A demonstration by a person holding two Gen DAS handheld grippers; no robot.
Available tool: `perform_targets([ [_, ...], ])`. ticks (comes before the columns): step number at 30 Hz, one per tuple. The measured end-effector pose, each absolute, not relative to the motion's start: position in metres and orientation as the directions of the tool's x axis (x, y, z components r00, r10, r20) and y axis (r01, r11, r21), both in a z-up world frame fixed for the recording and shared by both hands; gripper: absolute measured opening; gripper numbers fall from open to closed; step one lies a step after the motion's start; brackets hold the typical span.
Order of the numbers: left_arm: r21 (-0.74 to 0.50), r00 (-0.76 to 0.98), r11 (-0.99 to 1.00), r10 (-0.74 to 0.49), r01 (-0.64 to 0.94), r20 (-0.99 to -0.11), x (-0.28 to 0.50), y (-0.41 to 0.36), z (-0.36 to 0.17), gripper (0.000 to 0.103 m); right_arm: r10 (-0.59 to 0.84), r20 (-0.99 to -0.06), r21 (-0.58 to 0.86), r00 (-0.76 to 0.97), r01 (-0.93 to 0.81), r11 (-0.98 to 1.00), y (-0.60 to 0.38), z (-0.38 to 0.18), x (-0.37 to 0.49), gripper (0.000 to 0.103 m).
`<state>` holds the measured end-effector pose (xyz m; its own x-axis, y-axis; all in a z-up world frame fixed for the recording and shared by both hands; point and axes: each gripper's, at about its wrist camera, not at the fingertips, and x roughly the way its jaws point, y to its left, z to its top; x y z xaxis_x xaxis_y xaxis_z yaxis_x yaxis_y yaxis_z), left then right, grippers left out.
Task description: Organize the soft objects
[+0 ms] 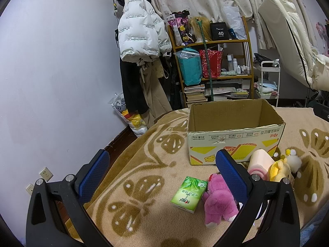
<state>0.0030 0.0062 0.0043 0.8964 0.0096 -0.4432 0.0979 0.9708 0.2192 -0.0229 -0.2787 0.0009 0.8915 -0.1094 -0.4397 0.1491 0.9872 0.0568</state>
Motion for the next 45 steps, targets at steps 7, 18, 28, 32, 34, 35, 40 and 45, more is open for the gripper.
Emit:
perform_targets([
  [7,0.219,0.896,0.971,0.01,0.097,-0.444,0.003,0.006,0.004,0.102,-0.106,-0.443,0.06,0.89,0.147,0.987,-0.28,0.002,-0.022,0.103],
  [18,0.223,0.868,0.969,0.019,0.107,-0.497,0.021,0.008,-0.009,0.102,-0.143,-0.441,0.041,0.886,0.178,0.983,-0.289,-0.01,-0.012,0.103],
  [28,0.186,0.814,0.977,0.025,0.103,-0.581,0.057,0.006,-0.021,0.102,-0.111,-0.593,0.113,0.798,0.219,0.969,-0.319,-0.026,0.01,0.103],
  [32,0.19,0.78,0.975,0.032,0.112,-0.626,0.07,0.003,-0.031,0.102,-0.083,-0.645,0.146,0.76,0.229,0.962,-0.328,-0.038,0.02,0.103],
  [34,0.188,0.756,0.975,0.033,0.12,-0.654,0.076,0.002,-0.038,0.102,-0.077,-0.666,0.147,0.742,0.232,0.962,-0.33,-0.044,0.026,0.103],
  [35,0.185,0.744,0.975,0.031,0.126,-0.667,0.079,0.002,-0.041,0.102,-0.076,-0.676,0.143,0.733,0.232,0.962,-0.329,-0.047,0.029,0.103],
  [40,0.179,0.685,0.974,0.038,0.136,-0.727,0.089,0.001,-0.057,0.102,-0.064,-0.719,0.123,0.692,0.216,0.969,-0.326,-0.058,0.042,0.103],
  [45,0.168,0.636,0.975,0.037,0.147,-0.77,0.098,0.0,-0.07,0.102,-0.049,-0.755,0.107,0.654,0.196,0.975,-0.318,-0.068,0.05,0.103],
])
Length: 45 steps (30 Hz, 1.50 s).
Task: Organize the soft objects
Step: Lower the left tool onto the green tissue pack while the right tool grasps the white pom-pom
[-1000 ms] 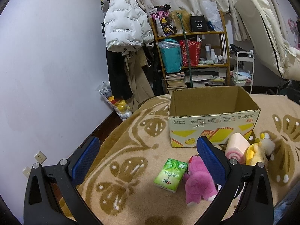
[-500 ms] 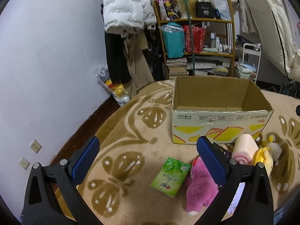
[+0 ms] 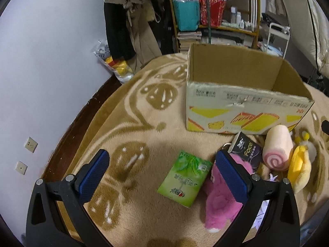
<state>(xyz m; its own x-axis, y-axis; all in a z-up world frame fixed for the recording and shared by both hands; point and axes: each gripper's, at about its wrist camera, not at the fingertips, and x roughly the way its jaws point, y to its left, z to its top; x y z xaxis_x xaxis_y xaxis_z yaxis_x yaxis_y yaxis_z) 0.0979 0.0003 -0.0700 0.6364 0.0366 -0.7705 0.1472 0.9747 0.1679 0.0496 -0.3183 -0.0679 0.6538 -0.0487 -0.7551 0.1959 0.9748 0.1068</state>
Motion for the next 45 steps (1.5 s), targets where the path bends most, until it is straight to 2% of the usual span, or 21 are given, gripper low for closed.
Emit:
perform_targets([
  [6,0.196,0.576,0.965,0.061,0.175,-0.815,0.106,-0.006,-0.089,0.102,-0.036,-0.811,0.1,0.584,0.198,0.975,-0.315,-0.085,0.059,0.1],
  [8,0.203,0.558,0.962,0.071,0.18,-0.827,0.107,-0.007,-0.095,0.102,-0.029,-0.83,0.105,0.557,0.207,0.973,-0.318,-0.091,0.061,0.087],
  [10,0.203,0.538,0.962,0.075,0.182,-0.84,0.11,-0.007,-0.1,0.102,-0.005,-0.847,0.131,0.532,0.217,0.967,-0.323,-0.098,0.063,0.081],
  [21,0.182,0.434,0.96,0.074,0.213,-0.898,0.123,-0.008,-0.126,0.102,0.088,-0.894,0.193,0.439,0.201,0.96,-0.326,-0.125,0.072,0.069],
  [23,0.185,0.43,0.959,0.077,0.216,-0.899,0.125,-0.008,-0.129,0.102,0.106,-0.898,0.204,0.427,0.191,0.96,-0.325,-0.131,0.074,0.059],
  [28,0.14,0.402,0.971,0.051,0.195,-0.914,0.132,-0.002,-0.135,0.102,0.146,-0.902,0.232,0.406,0.172,0.958,-0.322,-0.141,0.078,0.05],
  [31,0.098,0.375,0.98,0.027,0.172,-0.927,0.137,0.003,-0.139,0.102,0.163,-0.902,0.246,0.4,0.166,0.955,-0.322,-0.146,0.082,0.048],
  [33,0.079,0.362,0.983,0.015,0.164,-0.932,0.139,0.004,-0.14,0.102,0.172,-0.903,0.253,0.394,0.162,0.954,-0.32,-0.148,0.085,0.041],
  [45,0.073,0.336,0.987,0.022,0.142,-0.941,0.141,0.01,-0.146,0.102,0.174,-0.911,0.249,0.375,0.163,0.955,-0.31,-0.149,0.085,0.039],
])
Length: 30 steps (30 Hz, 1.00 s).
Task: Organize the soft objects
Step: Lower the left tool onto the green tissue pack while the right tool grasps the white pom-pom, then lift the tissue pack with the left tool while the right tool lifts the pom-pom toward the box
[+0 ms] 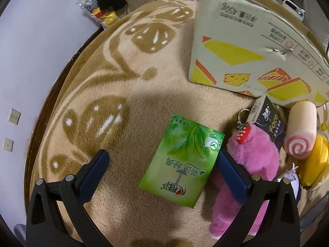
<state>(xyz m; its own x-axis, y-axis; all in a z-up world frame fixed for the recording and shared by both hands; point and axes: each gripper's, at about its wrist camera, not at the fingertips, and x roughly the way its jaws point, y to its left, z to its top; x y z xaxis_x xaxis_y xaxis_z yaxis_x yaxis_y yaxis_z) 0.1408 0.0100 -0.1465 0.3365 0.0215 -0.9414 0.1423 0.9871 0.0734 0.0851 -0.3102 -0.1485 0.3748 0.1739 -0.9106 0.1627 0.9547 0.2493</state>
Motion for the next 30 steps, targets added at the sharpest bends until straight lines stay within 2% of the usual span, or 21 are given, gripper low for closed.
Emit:
perform_targets([
  [8,0.052,0.31,0.992,0.014,0.114,-0.951,0.143,0.013,-0.152,0.101,0.182,-0.912,0.248,0.368,0.139,0.959,-0.312,-0.147,0.084,0.031],
  [11,0.052,0.316,0.99,0.009,0.128,-0.949,0.141,0.011,-0.152,0.092,0.188,-0.909,0.253,0.372,0.134,0.958,-0.311,-0.147,0.084,0.03],
  [13,0.026,0.319,0.989,-0.022,0.146,-0.948,0.14,0.009,-0.153,0.077,0.187,-0.908,0.252,0.375,0.132,0.959,-0.311,-0.146,0.083,0.029],
  [16,-0.018,0.305,0.989,-0.063,0.148,-0.95,0.14,0.009,-0.155,0.062,0.184,-0.905,0.249,0.384,0.127,0.96,-0.309,-0.143,0.081,0.028],
  [30,0.016,0.394,0.995,-0.026,0.103,-0.919,0.127,0.017,-0.135,0.058,0.172,-0.869,0.254,0.464,0.12,0.96,-0.315,-0.122,0.068,0.026],
])
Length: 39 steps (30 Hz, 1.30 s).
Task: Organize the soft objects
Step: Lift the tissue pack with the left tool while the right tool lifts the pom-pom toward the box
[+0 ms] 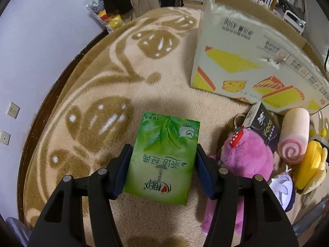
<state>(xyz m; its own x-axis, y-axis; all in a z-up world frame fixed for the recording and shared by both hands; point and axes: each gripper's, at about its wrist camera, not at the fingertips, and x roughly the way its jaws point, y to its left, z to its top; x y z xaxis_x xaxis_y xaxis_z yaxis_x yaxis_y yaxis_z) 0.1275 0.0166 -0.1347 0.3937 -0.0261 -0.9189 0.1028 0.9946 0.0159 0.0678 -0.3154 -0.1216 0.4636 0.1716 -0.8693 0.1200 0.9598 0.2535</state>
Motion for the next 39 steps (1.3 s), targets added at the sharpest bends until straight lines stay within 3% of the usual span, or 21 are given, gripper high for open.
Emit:
perform_targets([
  [11,-0.033,0.583,0.997,-0.07,0.073,-0.81,0.104,0.024,-0.088,0.058,0.136,-0.77,0.239,0.623,0.085,0.967,-0.312,-0.079,0.054,0.026],
  [21,-0.031,0.74,0.995,-0.091,0.094,-0.667,0.078,0.021,-0.043,0.058,0.129,-0.618,0.211,0.776,0.006,0.977,-0.283,-0.033,0.037,0.026],
  [39,-0.045,0.886,0.988,-0.15,0.145,-0.438,0.047,0.013,0.028,0.058,0.124,-0.468,0.127,0.875,-0.072,0.989,-0.241,0.021,0.037,0.026],
])
